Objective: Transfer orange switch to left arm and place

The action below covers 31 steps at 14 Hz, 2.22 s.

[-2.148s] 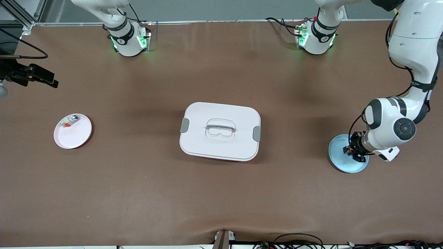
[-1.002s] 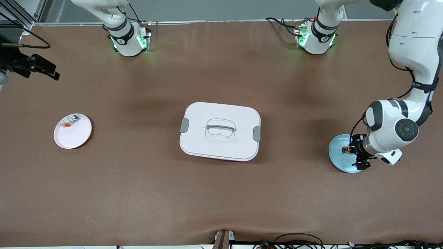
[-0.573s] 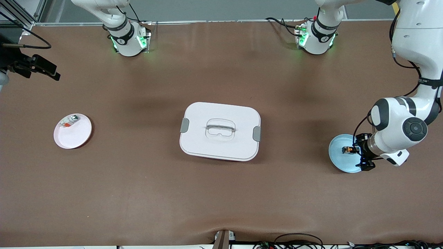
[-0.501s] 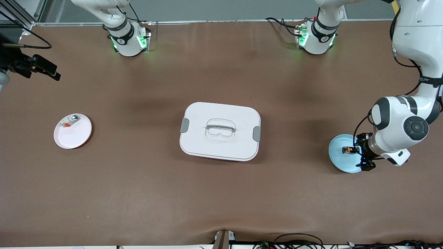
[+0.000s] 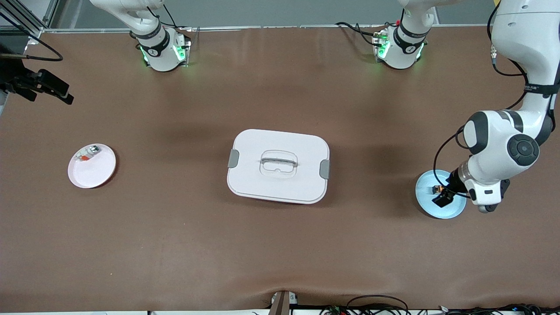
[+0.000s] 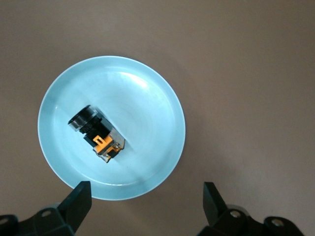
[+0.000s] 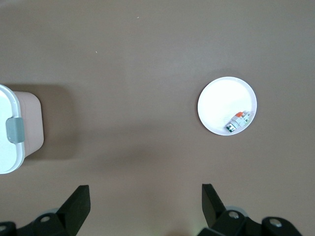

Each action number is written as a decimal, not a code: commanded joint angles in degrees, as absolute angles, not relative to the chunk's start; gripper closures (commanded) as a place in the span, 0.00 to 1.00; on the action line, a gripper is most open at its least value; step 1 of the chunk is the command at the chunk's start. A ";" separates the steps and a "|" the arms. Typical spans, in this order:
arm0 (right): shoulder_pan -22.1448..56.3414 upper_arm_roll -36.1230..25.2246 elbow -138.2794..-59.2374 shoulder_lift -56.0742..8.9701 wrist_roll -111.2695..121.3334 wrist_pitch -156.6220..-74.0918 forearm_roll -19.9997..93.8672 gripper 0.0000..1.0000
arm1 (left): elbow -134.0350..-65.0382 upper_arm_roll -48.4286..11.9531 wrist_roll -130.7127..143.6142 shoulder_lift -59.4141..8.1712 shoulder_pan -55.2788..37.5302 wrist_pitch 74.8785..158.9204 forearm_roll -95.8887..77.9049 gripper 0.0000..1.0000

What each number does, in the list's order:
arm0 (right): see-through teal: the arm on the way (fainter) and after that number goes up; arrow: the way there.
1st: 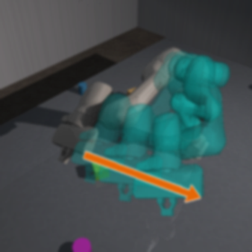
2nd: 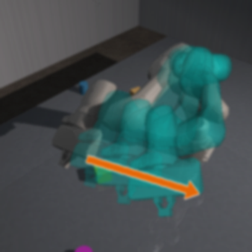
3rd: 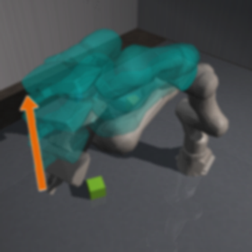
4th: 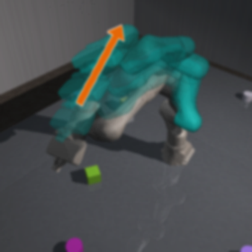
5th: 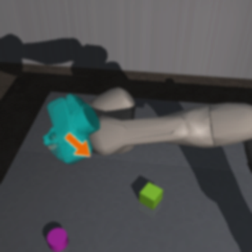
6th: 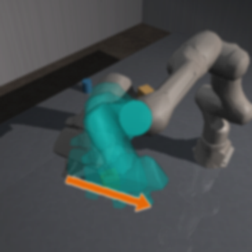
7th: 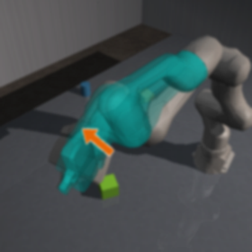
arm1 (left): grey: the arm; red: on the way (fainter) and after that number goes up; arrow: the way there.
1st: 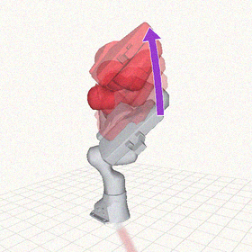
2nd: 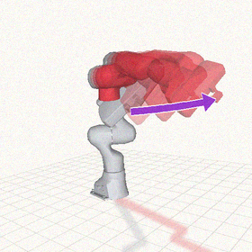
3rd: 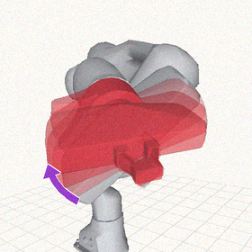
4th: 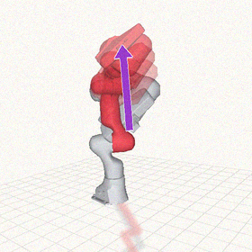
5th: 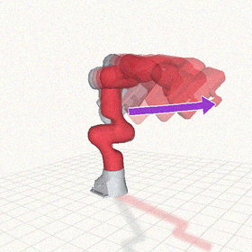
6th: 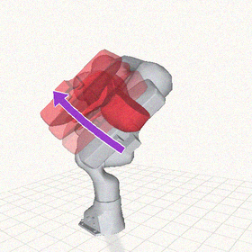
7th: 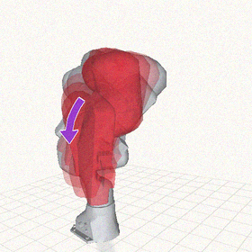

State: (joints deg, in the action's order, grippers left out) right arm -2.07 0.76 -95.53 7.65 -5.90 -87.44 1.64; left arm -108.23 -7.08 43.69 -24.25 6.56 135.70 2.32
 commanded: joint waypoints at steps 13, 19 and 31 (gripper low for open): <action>-3.16 1.58 -96.86 9.23 -8.17 -88.15 1.76 0.00 | -110.74 -5.80 4.31 -16.18 3.78 134.91 0.44 0.00; -4.30 1.67 -96.94 9.05 -8.17 -88.15 1.84 0.00 | -108.63 -6.33 5.19 -12.67 4.39 130.79 1.23 0.00; -2.02 1.58 -96.86 9.05 -8.17 -88.94 1.76 0.00 | -108.02 -6.68 4.04 1.40 4.48 115.15 1.06 0.00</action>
